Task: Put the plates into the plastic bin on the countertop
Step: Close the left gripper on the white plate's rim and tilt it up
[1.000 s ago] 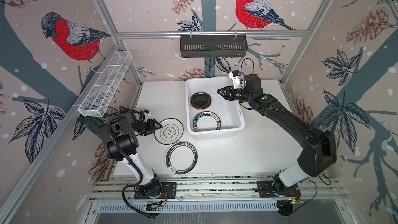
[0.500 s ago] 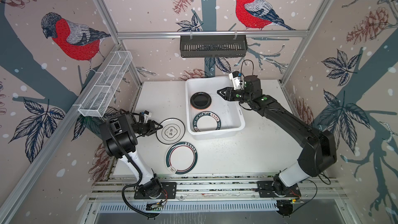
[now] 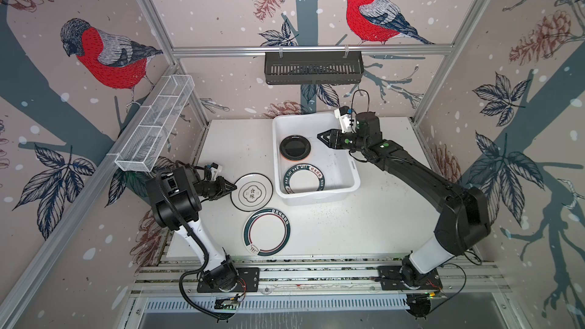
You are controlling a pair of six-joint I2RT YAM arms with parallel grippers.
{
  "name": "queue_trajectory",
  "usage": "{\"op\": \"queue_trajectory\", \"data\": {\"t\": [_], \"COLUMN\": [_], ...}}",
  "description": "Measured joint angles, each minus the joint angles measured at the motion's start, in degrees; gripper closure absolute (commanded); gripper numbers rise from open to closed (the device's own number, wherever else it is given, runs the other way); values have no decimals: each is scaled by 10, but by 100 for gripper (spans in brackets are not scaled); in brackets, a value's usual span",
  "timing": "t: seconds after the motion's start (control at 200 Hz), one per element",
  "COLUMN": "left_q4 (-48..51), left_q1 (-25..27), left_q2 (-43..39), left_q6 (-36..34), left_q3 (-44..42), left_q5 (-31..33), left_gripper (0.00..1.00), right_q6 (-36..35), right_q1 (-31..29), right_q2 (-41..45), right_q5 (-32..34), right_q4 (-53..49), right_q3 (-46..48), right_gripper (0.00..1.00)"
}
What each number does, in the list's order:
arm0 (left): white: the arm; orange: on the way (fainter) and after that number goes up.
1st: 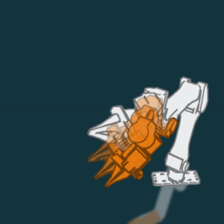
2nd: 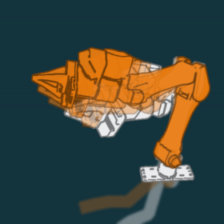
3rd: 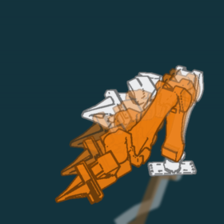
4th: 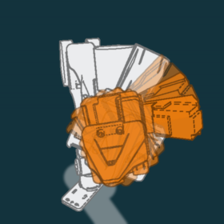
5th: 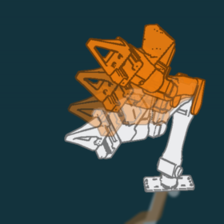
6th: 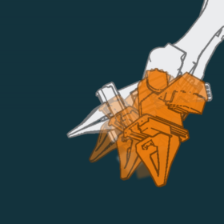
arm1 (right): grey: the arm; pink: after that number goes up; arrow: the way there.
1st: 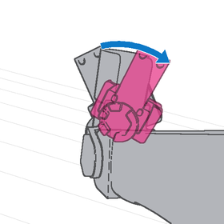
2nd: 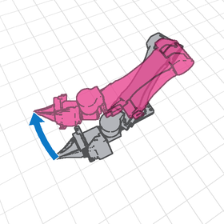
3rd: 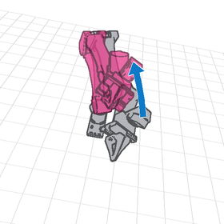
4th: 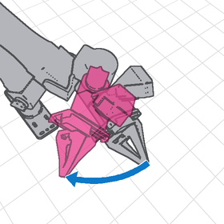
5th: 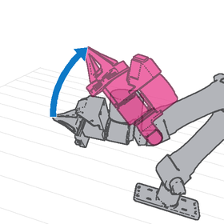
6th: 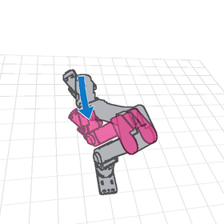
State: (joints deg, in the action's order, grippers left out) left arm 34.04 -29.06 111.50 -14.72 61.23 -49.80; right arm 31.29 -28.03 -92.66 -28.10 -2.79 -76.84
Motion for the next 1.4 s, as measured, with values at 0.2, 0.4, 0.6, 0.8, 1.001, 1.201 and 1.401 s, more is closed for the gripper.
{"op": "queue_trajectory", "data": {"t": [0.2,0.4,0.6,0.8,1.001,1.201,1.401], "left_q4": [-21,-41,-68,-77,-76,-62,-31], "left_q1": [0,0,0,0,0,-3,-16], "left_q2": [0,0,-1,2,8,11,27], "left_q6": [15,38,57,57,52,31,0], "left_q3": [11,17,13,8,3,2,2], "left_q5": [1,-9,-14,-23,-27,-31,-68], "left_gripper": [86,88,87,86,80,70,69], "right_q6": [0,2,2,4,4,16,15], "right_q1": [1,1,3,3,3,3,3], "right_q2": [-5,-8,-11,-12,-12,-12,-5], "right_q5": [-2,-4,-6,-6,-8,-10,-10], "right_q4": [3,3,7,14,17,21,26], "right_q3": [0,0,0,2,6,11,15], "right_gripper": [61,61,61,61,61,61,61]}}
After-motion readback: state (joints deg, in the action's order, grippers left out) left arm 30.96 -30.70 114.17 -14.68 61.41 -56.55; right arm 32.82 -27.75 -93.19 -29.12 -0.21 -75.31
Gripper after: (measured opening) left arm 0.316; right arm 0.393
